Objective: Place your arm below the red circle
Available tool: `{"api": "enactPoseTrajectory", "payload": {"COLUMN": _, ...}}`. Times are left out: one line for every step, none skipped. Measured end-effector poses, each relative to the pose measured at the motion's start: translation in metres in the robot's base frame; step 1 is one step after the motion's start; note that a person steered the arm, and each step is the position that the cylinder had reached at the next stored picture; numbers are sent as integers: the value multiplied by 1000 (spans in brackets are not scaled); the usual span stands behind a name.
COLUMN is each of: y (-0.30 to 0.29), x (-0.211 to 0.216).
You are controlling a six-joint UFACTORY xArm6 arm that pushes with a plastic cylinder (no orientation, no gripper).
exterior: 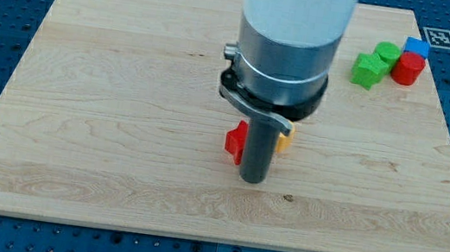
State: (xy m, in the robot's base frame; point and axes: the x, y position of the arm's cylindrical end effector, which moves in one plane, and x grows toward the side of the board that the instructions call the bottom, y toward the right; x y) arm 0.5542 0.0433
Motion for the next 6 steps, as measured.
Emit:
{"api": "enactPoseTrajectory", "payload": {"y": 58, "x": 28}}
{"api": "enactPoseTrajectory", "payload": {"y": 139, "x": 42}}
{"api": "enactPoseTrajectory", "payload": {"y": 217, "x": 17}}
{"api": "enactPoseTrajectory", "payload": {"y": 273, "x": -36}}
{"api": "enactPoseTrajectory", "payload": {"y": 290, "x": -96}}
{"api": "enactPoseTrajectory", "payload": {"y": 288, "x": -140}}
